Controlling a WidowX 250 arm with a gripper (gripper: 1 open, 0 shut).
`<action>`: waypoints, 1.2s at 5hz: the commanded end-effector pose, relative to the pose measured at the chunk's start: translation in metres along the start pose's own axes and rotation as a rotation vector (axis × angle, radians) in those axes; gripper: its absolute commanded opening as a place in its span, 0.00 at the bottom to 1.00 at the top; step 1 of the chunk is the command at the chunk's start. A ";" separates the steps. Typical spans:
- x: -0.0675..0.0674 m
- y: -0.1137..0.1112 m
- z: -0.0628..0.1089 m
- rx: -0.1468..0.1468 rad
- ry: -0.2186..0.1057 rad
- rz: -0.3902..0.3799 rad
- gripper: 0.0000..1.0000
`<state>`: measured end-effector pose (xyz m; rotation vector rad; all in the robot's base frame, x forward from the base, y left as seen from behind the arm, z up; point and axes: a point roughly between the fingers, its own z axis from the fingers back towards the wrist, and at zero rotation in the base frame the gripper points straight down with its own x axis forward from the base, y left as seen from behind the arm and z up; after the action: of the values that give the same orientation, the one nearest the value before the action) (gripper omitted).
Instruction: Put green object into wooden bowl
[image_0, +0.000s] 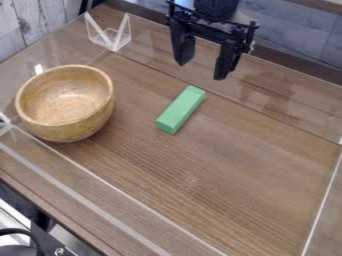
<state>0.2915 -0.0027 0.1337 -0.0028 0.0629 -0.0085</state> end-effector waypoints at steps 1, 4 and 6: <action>-0.006 0.012 -0.012 0.010 0.001 -0.027 1.00; 0.023 0.036 -0.070 0.030 -0.015 0.064 1.00; 0.021 0.034 -0.097 0.046 -0.009 -0.058 0.00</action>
<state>0.3045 0.0324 0.0305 0.0403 0.0745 -0.0491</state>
